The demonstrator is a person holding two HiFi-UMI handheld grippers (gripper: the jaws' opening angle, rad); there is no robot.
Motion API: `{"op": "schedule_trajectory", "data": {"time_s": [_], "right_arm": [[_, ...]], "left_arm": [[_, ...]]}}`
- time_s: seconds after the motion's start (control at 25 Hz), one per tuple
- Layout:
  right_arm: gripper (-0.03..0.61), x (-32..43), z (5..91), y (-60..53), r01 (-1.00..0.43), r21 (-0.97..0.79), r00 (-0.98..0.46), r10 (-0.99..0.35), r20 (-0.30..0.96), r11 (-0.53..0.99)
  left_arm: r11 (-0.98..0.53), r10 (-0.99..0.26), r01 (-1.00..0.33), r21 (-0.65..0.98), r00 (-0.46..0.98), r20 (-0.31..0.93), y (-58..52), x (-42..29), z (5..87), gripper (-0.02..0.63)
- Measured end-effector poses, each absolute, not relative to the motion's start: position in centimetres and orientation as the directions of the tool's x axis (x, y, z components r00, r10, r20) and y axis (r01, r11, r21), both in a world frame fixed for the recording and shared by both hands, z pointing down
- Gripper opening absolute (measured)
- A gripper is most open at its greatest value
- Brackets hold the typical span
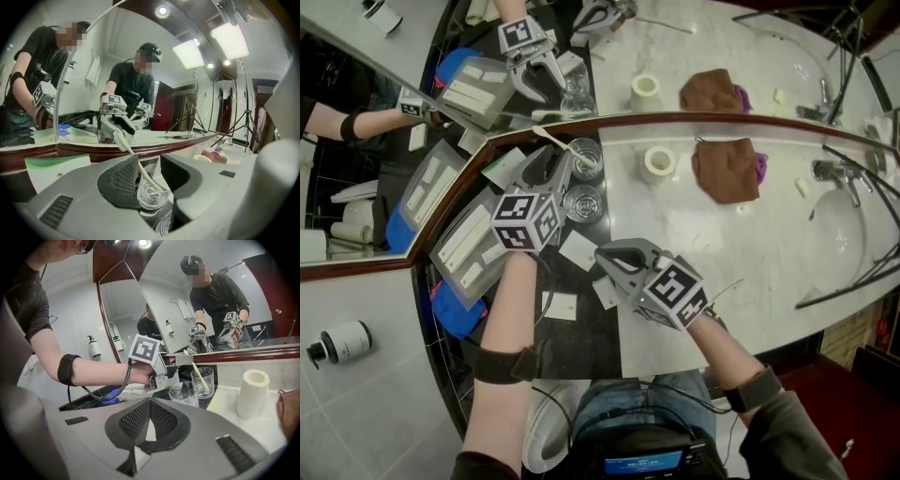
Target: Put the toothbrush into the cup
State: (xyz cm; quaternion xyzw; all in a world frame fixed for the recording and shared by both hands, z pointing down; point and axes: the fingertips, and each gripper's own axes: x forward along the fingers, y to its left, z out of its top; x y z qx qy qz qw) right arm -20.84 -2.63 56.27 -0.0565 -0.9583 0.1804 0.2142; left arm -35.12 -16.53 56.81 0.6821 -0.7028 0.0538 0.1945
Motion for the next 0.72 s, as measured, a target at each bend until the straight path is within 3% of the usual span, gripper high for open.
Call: {"op": "schedule_trajectory", "data": {"time_s": [0.48, 0.64, 0.72], "right_arm": [[0.011, -18.6, 54.4, -2.5, -0.01, -0.356, -0.906, 0.143, 0.399, 0.934], [0.011, -16.7, 52.8, -3.1, -0.055, -0.348, -0.91, 0.096, 0.403, 0.936], [0.011, -15.6, 51.9, -3.4, -0.074, -0.339, -0.912, 0.073, 0.403, 0.938]], "left_arm": [[0.088, -0.938, -0.981, 0.172, -0.024, 0.345, -14.1, -34.2, 53.9, 0.144], [0.117, -0.932, -0.981, 0.154, -0.055, 0.358, -11.5, -33.2, 51.7, 0.002], [0.113, -0.929, -0.982, 0.151, -0.05, 0.367, -10.0, -32.2, 50.8, 0.002]]}}
